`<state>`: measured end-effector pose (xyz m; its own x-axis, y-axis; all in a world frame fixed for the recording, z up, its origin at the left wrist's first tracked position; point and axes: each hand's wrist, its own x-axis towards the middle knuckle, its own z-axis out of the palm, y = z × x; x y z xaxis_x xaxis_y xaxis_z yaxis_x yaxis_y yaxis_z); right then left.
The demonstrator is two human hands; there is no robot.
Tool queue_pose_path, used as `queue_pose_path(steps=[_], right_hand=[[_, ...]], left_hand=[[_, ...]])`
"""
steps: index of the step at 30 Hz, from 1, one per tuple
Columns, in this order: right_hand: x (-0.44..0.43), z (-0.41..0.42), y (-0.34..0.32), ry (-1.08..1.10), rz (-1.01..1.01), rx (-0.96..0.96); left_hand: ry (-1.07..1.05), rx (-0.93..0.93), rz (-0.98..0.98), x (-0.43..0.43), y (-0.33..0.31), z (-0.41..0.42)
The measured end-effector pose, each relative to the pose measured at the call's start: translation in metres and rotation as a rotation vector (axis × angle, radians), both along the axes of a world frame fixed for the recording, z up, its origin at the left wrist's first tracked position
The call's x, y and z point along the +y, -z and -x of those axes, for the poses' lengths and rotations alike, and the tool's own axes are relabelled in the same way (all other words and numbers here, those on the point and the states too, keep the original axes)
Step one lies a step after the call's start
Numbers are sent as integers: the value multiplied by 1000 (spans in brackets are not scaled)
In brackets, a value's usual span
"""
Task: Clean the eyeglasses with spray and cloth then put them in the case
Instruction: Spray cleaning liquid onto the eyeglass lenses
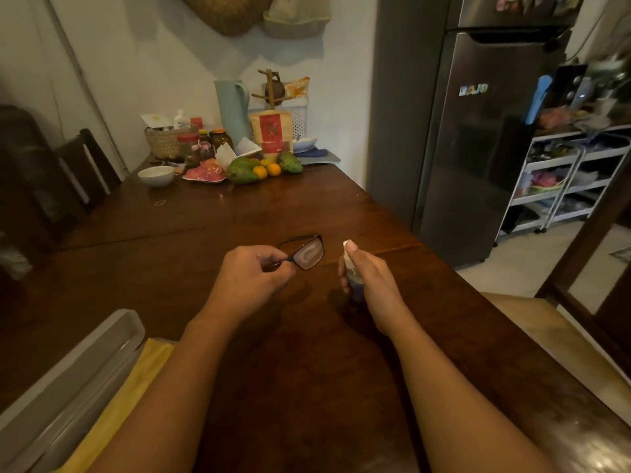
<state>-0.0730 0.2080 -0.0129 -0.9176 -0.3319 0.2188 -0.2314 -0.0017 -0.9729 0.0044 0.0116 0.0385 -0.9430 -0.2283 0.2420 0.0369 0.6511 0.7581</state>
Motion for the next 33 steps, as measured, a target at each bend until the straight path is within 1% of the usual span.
queue_pose_path(steps=[4, 8, 13, 16, 19, 21, 24, 27, 29, 31, 33], right_hand=[[0, -1, -2, 21, -37, -16], [-1, 0, -1, 35, -53, 23], [-8, -4, 3, -10, -121, -7], [-12, -2, 5, -53, -58, -102], [-11, 0, 7, -105, 24, -137], [-8, 0, 8, -138, 26, -132], [-2, -3, 9, -163, -26, -99], [1, -10, 8, -143, -52, 40], [1, -13, 7, -153, -38, 90], [0, -14, 5, -171, -30, 71], [0, -13, 3, -199, -12, 0]], left_hand=[[32, 13, -35, 2, 6, 1], [32, 23, -63, 1, 9, 3], [26, 41, -86, 2, 9, 2], [23, 31, -103, 0, 9, 3], [16, 45, -92, -1, 8, 3], [12, 44, -99, 0, 7, 2], [16, 46, -103, 1, 6, 1], [21, 62, -78, 2, 6, 1], [26, 59, -75, 2, 5, 1], [30, 62, -80, 1, 5, 0], [29, 71, -76, 1, 4, 0]])
